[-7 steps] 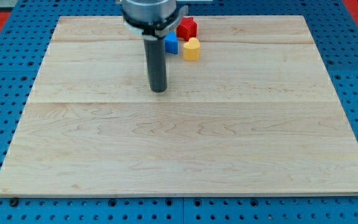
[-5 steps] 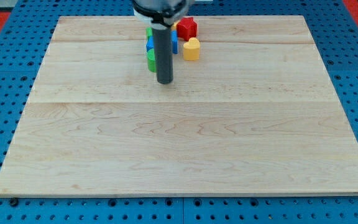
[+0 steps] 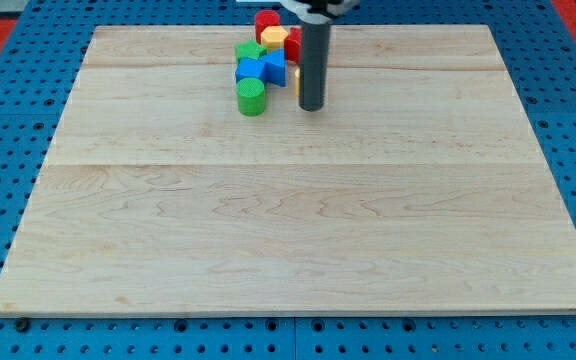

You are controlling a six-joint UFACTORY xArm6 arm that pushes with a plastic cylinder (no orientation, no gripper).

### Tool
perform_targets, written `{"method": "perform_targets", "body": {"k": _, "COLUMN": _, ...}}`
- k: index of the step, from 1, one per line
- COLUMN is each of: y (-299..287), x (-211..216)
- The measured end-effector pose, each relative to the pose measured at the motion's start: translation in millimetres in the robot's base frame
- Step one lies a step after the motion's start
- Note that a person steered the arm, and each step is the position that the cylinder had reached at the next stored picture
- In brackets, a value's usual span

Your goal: Separate the green circle with blue cube towards the left center

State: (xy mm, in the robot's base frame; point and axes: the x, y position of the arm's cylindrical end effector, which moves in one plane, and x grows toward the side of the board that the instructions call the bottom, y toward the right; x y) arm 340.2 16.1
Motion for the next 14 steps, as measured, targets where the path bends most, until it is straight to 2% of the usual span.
{"method": "perform_targets", "body": {"k": 1, "y": -30, "x": 1}}
{"method": "perform_targets", "body": {"k": 2, "y": -94, "x": 6}}
{"method": "perform_targets", "body": {"k": 3, "y": -100, "x": -7}}
{"method": "perform_targets", "body": {"k": 4, "y": -106, "x": -49}}
{"method": "perform_targets", "body": {"k": 5, "y": -172, "x": -33}}
{"method": "perform_targets", "body": {"k": 6, "y": -193, "x": 21}}
{"method": "perform_targets", "body": {"k": 7, "y": -185, "x": 17}}
{"method": "perform_targets", "body": {"k": 8, "y": -225, "x": 12}}
{"method": "perform_targets", "body": {"k": 9, "y": -241, "x": 12}}
{"method": "perform_targets", "body": {"k": 10, "y": -242, "x": 12}}
{"method": "perform_targets", "body": {"k": 11, "y": -190, "x": -1}}
{"method": "perform_targets", "body": {"k": 12, "y": -147, "x": 12}}
{"method": "perform_targets", "body": {"k": 13, "y": -114, "x": 48}}
{"method": "perform_targets", "body": {"k": 14, "y": -155, "x": 78}}
